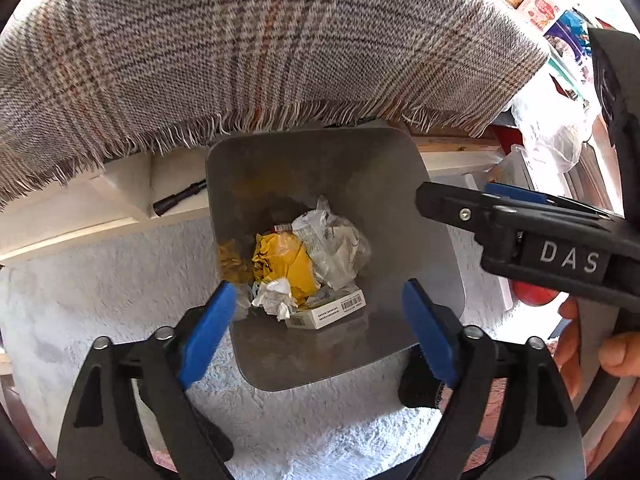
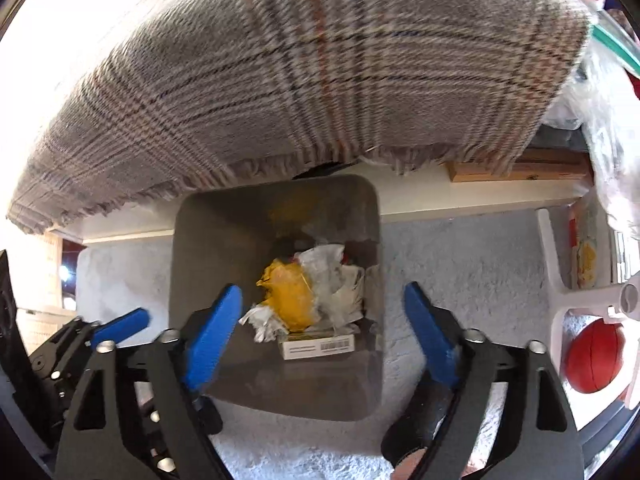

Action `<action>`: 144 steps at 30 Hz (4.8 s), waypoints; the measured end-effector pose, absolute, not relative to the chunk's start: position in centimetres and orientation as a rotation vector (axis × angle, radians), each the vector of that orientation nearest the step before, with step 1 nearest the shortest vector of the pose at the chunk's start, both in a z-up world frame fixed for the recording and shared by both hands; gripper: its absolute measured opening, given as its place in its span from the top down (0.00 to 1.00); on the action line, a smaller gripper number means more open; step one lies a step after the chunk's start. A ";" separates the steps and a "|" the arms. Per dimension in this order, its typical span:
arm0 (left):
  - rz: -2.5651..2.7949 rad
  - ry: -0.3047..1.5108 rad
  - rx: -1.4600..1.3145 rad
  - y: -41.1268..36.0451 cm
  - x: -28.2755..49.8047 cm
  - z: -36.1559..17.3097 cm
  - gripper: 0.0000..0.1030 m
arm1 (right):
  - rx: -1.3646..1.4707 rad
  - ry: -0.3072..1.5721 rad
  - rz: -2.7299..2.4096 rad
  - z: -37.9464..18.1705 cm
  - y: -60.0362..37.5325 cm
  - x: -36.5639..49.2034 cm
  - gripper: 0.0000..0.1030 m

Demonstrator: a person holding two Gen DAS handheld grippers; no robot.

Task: Collect trash
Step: 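Move both open tools from the bin back over the table, then grasp the yellow-capped white tube with the right tool while the left tool approaches the white leaflet box, then lift the white tube with the right tool while the left tool grasps and lifts the leaflet box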

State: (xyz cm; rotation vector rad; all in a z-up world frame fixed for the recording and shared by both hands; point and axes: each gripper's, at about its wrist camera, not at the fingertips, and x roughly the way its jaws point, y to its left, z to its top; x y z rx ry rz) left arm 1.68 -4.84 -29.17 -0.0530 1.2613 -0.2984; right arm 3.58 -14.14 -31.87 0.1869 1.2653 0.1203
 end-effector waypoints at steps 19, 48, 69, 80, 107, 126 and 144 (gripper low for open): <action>-0.261 1.125 -0.086 -0.9 0.9 -19.9 0.08 | 0.272 1.064 0.144 -22.8 -16.9 2.8 0.05; -0.145 1.012 -0.053 2.2 21.8 -10.8 0.08 | 0.023 1.000 0.242 -17.7 -11.8 20.5 0.21; -0.151 1.008 -0.008 -0.9 33.6 -12.1 0.08 | -0.151 0.995 0.287 -21.2 -9.0 25.8 0.86; -0.229 0.951 0.140 -4.9 36.4 -13.0 0.08 | -0.047 1.088 0.359 -21.0 -14.2 23.6 0.86; -0.320 1.006 0.445 -9.1 39.1 -17.3 0.31 | 0.041 1.050 0.372 -21.8 -15.9 25.8 0.86; -0.234 0.939 0.333 -4.9 27.6 -7.7 0.43 | -0.011 1.089 0.285 -18.6 -13.4 18.9 0.86; -0.297 0.921 0.074 -3.4 5.9 -4.0 0.42 | 0.021 0.919 0.289 -9.9 -14.0 2.0 0.86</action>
